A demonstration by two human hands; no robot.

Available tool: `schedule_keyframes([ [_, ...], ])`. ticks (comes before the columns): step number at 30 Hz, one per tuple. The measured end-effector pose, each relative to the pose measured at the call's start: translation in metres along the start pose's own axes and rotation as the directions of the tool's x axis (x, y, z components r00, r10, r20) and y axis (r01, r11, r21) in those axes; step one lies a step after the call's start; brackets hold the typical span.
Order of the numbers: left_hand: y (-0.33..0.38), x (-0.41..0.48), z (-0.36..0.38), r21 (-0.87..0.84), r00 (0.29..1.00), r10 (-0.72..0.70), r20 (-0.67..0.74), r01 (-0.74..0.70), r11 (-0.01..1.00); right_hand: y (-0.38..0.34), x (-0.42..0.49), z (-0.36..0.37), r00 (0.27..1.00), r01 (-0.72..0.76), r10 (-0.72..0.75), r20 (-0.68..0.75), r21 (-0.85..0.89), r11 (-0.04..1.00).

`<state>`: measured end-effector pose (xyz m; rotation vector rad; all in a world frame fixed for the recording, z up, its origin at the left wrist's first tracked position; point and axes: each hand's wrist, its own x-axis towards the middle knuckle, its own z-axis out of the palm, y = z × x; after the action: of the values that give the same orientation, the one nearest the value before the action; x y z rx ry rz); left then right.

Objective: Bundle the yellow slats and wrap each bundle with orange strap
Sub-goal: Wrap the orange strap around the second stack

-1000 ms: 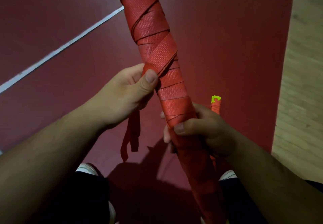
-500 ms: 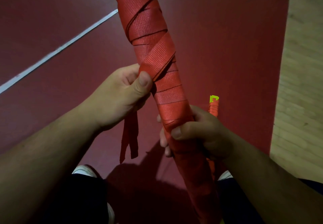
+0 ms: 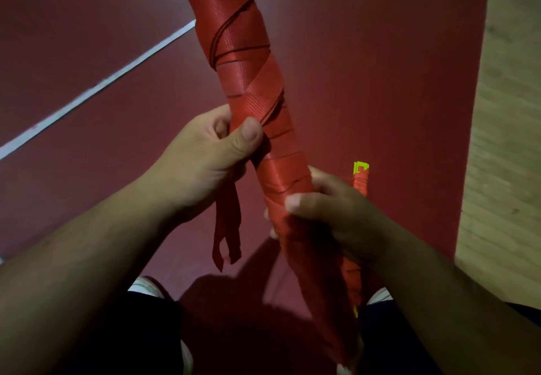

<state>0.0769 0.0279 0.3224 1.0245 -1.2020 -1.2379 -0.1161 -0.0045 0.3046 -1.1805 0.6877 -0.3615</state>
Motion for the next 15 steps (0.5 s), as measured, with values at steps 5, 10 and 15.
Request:
schedule_keyframes([
  [5, 0.001, 0.004, 0.012, 0.114, 0.983, -0.005, -0.183, 0.026, 0.993, 0.003, 0.000, 0.008, 0.960, -0.104, -0.047, -0.277, -0.504, 0.858],
  [10, 0.004, 0.003, 0.013, 0.205, 0.988, 0.005, -0.151, 0.026, 0.978, 0.008, 0.003, 0.003, 0.932, -0.112, -0.111, -0.345, -0.566, 0.817],
  [15, 0.012, 0.003, 0.010, 0.094, 0.997, 0.013, 0.075, -0.020, 0.995, 0.007, 0.001, -0.004, 0.968, 0.000, -0.092, -0.234, -0.368, 0.930],
])
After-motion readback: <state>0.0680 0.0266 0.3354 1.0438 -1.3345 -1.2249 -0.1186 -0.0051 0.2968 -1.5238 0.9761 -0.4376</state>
